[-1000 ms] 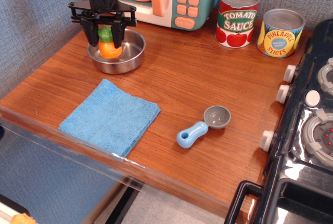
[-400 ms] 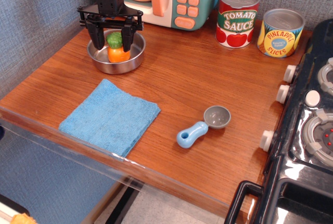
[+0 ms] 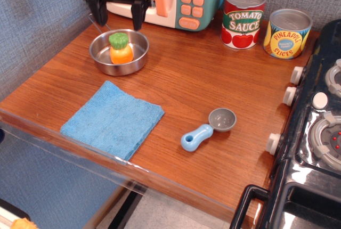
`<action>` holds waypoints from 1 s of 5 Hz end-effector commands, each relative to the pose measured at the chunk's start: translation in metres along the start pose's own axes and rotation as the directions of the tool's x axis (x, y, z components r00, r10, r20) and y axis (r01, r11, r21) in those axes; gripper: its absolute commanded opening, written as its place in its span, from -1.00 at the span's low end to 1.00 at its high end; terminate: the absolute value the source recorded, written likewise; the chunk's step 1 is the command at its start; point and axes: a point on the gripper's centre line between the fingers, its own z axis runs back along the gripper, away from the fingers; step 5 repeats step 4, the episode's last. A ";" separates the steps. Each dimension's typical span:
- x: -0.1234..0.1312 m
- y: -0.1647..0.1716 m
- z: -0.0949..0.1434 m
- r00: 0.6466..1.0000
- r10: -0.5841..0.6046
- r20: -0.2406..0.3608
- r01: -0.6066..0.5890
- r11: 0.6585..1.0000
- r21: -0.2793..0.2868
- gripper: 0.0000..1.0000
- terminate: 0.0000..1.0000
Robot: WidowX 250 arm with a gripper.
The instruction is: Place the carrot in the bowl
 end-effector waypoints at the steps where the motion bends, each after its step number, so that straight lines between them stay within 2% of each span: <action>1: -0.019 -0.032 0.019 0.985 -0.174 0.001 0.174 0.984 -0.041 1.00 -1.00; 3: -0.022 -0.035 0.012 0.982 -0.188 -0.016 0.187 0.981 -0.043 1.00 -1.00; 4: -0.022 -0.035 0.012 0.982 -0.188 -0.016 0.187 0.981 -0.043 1.00 1.00; 5: -0.022 -0.035 0.012 0.982 -0.188 -0.016 0.187 0.981 -0.043 1.00 1.00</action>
